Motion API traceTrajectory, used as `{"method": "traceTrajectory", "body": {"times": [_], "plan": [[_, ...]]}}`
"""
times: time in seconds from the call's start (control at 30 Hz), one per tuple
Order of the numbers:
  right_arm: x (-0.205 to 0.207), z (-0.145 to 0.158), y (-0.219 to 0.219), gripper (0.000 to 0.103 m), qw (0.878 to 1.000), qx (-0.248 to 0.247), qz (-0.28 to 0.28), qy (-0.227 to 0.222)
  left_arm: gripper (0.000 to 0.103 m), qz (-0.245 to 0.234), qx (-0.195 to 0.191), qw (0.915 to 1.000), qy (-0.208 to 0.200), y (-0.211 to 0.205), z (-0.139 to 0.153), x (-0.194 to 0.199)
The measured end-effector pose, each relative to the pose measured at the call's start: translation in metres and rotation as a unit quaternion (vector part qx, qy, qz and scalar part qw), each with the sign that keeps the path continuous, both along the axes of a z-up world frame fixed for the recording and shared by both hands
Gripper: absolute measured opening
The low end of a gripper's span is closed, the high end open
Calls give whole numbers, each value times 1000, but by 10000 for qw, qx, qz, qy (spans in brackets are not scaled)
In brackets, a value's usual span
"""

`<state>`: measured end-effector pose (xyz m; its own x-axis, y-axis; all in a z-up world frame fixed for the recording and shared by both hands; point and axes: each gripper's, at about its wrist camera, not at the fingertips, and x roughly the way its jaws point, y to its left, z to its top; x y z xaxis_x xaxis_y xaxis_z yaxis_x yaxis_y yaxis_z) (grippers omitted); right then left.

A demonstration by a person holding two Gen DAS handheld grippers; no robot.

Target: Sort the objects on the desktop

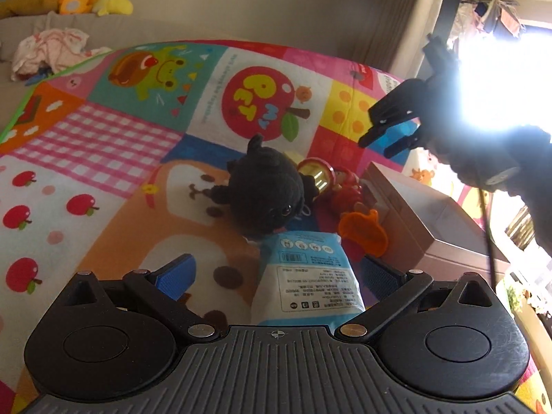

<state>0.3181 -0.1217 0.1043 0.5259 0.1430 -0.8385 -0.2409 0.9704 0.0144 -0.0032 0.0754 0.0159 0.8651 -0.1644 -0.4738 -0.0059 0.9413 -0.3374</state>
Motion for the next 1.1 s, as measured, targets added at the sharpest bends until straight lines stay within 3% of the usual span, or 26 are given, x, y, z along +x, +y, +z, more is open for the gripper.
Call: {"method": "traceTrajectory", "body": {"times": [0.17,0.23,0.3,0.43,0.5,0.6,0.73,0.9,0.97,1.03,1.1], "plan": [[32,-42,21,46,9973,-564,-148,452,103,-64,-147,9999,5,3,-1,0],[36,-52,26,26,9952,-780,-152,569,103,-110,-213,9997,-3,4,-1,-1],[35,-53,31,26,9954,-740,-36,614,103,-120,-221,9997,4,3,-2,-1],[13,-28,40,26,9981,-582,193,87,103,-110,-239,9997,7,4,-2,-1],[-9,-5,42,26,9986,-238,467,-102,103,-113,-240,9996,6,4,-2,-1],[-50,15,44,26,9948,237,987,-7,103,-140,-239,9996,19,4,-3,-1],[-91,18,45,26,9888,481,1356,393,103,-181,-185,9997,9,1,-3,-1],[-135,33,-13,30,9919,852,908,-264,103,-192,-130,9997,-8,-1,-3,-1],[-152,38,-41,36,9937,438,552,-869,103,-200,-123,9997,7,-2,-3,-1],[-162,32,-72,49,9903,-162,107,-1377,103,-212,-106,9997,8,-3,-4,0],[-168,18,-106,50,9891,-462,-305,-1368,103,-224,-72,9997,5,-4,-4,0]]}}
